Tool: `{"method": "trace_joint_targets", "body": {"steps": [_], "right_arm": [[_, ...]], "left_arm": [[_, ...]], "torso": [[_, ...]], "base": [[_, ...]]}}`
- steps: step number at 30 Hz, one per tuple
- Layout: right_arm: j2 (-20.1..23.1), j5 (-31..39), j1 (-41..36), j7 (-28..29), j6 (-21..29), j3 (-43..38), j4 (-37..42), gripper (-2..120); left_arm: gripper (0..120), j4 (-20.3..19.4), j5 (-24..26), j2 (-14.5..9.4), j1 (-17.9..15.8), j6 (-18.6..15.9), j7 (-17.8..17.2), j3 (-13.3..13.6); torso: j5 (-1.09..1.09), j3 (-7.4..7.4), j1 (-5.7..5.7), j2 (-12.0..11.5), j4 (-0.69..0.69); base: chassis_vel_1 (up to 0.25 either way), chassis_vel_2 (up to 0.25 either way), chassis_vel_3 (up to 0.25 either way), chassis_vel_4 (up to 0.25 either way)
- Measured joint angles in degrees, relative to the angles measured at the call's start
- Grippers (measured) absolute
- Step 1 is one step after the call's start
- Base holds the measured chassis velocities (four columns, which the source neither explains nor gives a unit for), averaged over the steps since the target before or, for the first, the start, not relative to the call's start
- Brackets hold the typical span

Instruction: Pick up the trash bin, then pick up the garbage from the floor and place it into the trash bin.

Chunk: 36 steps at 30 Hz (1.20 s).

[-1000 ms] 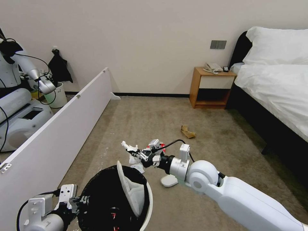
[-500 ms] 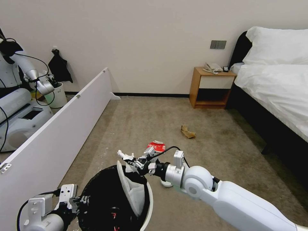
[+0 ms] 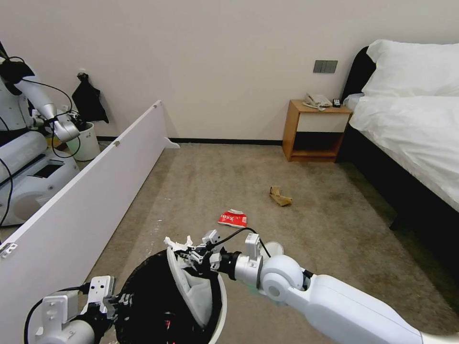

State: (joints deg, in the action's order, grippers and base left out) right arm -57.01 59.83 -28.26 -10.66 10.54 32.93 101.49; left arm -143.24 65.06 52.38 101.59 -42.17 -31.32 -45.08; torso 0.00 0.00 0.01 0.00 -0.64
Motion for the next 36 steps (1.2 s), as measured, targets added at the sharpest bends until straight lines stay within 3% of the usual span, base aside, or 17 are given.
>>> {"method": "trace_joint_targets", "body": {"steps": [21,36], "right_arm": [[-1.24,-0.64,0.02,0.26,0.0,2.45,-0.9,0],[2.26,-1.23,-0.2,-0.3,-0.1,-2.9,2.94,0]], "left_arm": [[2,0.01,0.94,-0.92,-0.71,-0.07,-0.05,-0.18],[2,-0.09,2.75,-1.43,-1.54,0.07,-0.87,-0.59]], "torso": [[0.0,0.0,0.0,0.0,0.0],[0.0,0.0,0.0,0.0,0.0]], "base": [[0.0,0.0,0.0,0.0],[0.0,0.0,0.0,0.0]]}}
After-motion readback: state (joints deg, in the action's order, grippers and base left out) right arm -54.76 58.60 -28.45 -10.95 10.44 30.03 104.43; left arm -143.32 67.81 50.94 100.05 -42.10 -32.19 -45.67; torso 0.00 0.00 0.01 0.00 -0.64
